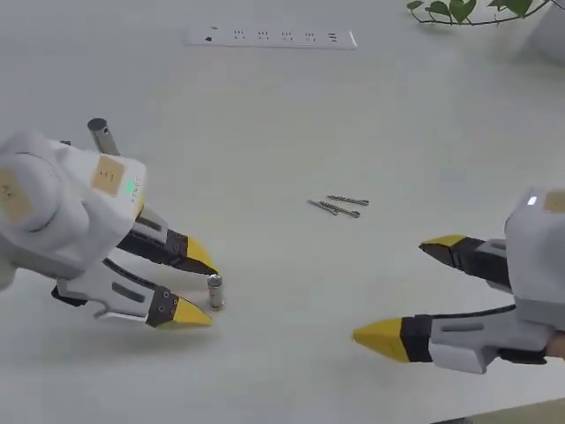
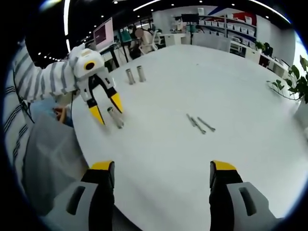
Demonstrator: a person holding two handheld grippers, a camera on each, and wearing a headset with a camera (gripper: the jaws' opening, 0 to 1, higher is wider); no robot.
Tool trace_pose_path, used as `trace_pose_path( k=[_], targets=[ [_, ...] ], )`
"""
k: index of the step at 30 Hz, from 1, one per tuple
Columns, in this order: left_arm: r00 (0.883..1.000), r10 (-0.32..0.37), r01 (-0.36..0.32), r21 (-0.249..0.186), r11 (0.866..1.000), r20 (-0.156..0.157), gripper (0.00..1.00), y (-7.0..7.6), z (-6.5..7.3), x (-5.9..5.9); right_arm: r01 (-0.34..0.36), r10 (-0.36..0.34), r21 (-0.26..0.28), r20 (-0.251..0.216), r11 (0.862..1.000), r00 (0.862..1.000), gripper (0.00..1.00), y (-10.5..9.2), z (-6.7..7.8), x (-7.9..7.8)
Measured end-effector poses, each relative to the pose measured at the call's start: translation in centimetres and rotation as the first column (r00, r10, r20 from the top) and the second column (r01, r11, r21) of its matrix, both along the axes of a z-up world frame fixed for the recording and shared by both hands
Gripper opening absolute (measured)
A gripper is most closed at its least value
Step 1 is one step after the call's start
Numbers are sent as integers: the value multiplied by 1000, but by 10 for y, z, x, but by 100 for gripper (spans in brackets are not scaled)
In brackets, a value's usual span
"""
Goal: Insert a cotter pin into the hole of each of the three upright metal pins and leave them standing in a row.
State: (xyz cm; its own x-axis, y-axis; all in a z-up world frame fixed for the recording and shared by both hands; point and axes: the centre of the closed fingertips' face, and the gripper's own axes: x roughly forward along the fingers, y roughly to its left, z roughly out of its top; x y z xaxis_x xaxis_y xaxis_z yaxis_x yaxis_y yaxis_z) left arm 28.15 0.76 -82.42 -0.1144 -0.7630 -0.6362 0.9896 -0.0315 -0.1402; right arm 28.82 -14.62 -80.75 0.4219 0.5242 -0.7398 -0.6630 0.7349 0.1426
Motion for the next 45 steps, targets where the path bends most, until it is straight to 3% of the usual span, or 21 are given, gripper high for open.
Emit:
trace_pose_path(
  k=[1,8,13,16,19,25,29,33,37,41,43,45],
  targets=[
    [1000,20,-20,-4,1000,-13,32,1,0,-1,2,-2,2,1,1000,1000,78,0,1,2],
    [993,114,-114,-23,993,-15,43,8,1,-4,-28,28,-18,25,999,999,66,-5,3,17],
    [981,195,-196,-48,979,-18,55,14,0,-7,-80,82,-45,35,996,996,64,-3,5,29],
    [977,211,-212,-43,976,-25,57,18,-2,-13,-89,91,-48,40,995,995,62,-3,6,39],
    [965,258,-260,-40,965,-42,62,23,-5,-18,-92,93,-38,22,995,995,57,-2,7,45],
    [937,349,-350,-73,934,-23,79,23,4,-19,-116,116,-35,3,993,993,47,4,6,54],
    [919,393,-395,-89,914,-33,78,23,10,-22,-146,146,-42,14,988,989,46,9,6,59],
    [911,411,-413,-85,907,-34,79,21,10,-29,-188,189,-55,5,981,982,39,16,3,62],
    [902,430,-431,-62,900,-23,78,22,6,-33,-230,230,-94,-12,969,973,38,20,-5,65],
    [878,477,-479,-76,875,-39,78,22,10,-34,-262,262,-103,-18,959,965,37,25,-9,70],
    [865,502,-501,-80,862,-8,78,25,11,-32,-294,292,-108,-26,950,956,33,28,-12,71],
    [858,514,-513,-74,855,-13,78,27,11,-35,-311,309,-116,-33,943,950,30,31,-17,75]
  ],
)
